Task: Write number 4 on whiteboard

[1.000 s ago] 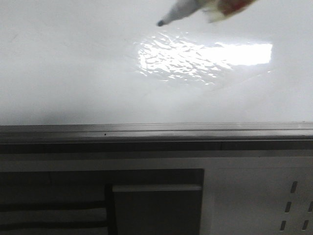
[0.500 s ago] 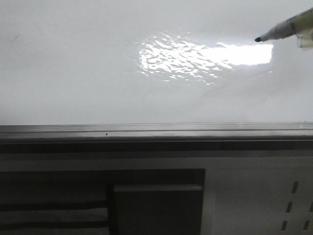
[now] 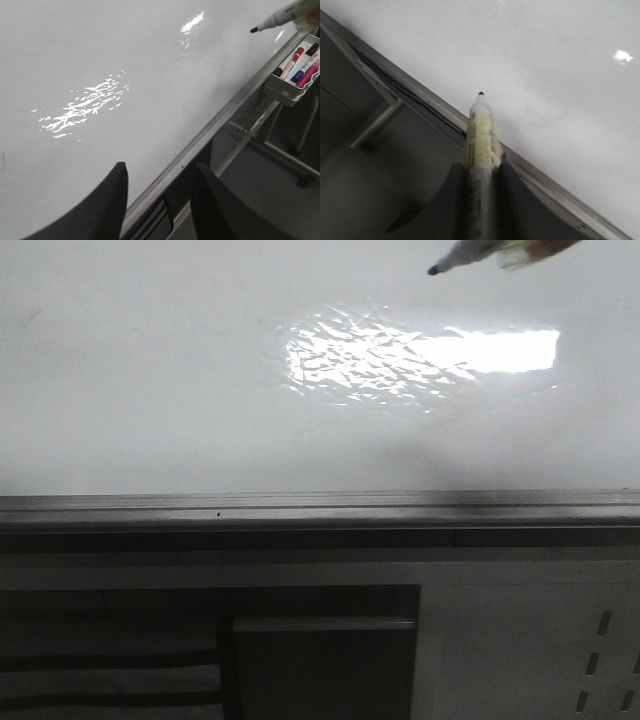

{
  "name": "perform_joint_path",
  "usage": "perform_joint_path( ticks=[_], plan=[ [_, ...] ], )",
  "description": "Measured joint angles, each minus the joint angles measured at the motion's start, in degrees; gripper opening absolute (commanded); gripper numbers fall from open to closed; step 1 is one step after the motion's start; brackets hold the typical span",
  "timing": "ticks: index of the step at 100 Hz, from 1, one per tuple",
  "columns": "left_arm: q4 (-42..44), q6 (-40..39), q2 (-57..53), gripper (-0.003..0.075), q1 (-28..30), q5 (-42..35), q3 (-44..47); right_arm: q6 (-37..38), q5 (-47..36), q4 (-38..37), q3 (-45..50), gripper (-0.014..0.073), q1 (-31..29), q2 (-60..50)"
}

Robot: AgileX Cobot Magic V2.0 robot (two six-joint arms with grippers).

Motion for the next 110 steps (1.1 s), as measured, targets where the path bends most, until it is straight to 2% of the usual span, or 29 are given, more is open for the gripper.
perform_joint_path(
  ticks=[6, 18, 38, 55, 82, 110],
  plan=[
    [0.0, -0.09, 0.0, 0.0281, 0.0, 0.0, 0.0, -1.76, -4.21, 3.54, 2.98, -0.0064, 0.64, 0.26],
    [0.0, -0.09, 0.0, 0.0281, 0.0, 0.0, 0.0, -3.17, -8.72, 6.01, 4.42, -0.0064, 1.53, 2.63],
    [0.0, -0.09, 0.0, 0.0281, 0.0, -1.15, 0.0, -3.27, -11.43, 6.07, 0.96, -0.0064, 1.64, 8.33],
    [0.0, -0.09, 0.0, 0.0281, 0.0, -1.9, 0.0, -3.35, -13.06, 3.24, -1.62, -0.0064, 1.64, 14.17],
    [0.0, -0.09, 0.0, 0.0281, 0.0, -2.23, 0.0, -3.64, -11.71, 2.59, -2.2, -0.0064, 3.3, 20.64],
    [0.0, -0.09, 0.0, 0.0281, 0.08, -3.89, 0.0, -3.21, -5.19, 0.95, -1.04, -0.0064, -5.68, 14.67]
  ],
)
